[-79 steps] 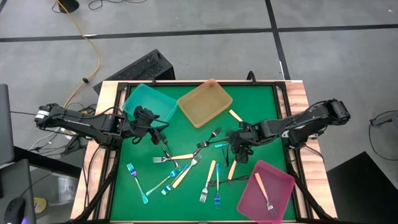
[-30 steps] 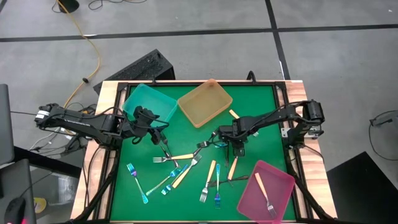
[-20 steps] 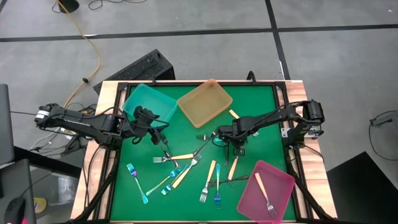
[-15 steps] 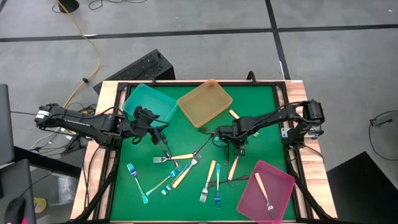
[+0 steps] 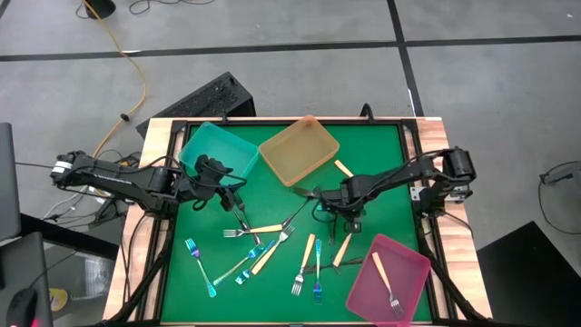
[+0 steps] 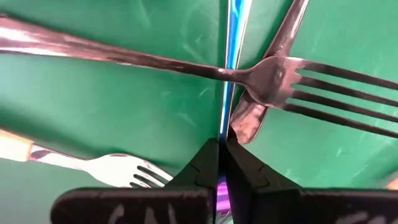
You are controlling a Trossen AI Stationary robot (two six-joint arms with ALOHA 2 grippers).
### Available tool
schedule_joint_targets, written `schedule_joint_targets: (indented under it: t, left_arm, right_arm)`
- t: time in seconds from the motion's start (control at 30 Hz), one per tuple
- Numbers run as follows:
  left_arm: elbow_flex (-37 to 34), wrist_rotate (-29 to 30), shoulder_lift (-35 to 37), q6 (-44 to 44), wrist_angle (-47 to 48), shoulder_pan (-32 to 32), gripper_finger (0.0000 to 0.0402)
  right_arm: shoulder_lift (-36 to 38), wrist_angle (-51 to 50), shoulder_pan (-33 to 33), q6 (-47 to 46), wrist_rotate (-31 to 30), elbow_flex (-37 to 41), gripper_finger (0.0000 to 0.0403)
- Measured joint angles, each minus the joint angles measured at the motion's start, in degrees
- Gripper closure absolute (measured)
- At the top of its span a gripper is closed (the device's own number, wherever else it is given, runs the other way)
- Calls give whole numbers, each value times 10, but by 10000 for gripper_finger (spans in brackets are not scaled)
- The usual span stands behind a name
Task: Sort silverware by color (type)
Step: Put the blue fork into the blue bin
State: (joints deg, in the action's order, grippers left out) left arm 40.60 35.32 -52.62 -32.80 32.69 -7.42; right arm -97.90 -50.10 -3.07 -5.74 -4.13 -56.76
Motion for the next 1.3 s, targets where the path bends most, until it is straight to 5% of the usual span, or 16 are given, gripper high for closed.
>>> schedule_joint_targets:
  t: [0.9,1.3]
  left_arm:
    - [0,0,0,0,0,0,134]
    - [0,0,0,1,0,0,134]
  right_arm:
    - [140,-20,52,14,-63,-73,364]
    - [140,247,108,86,-65,-74,364]
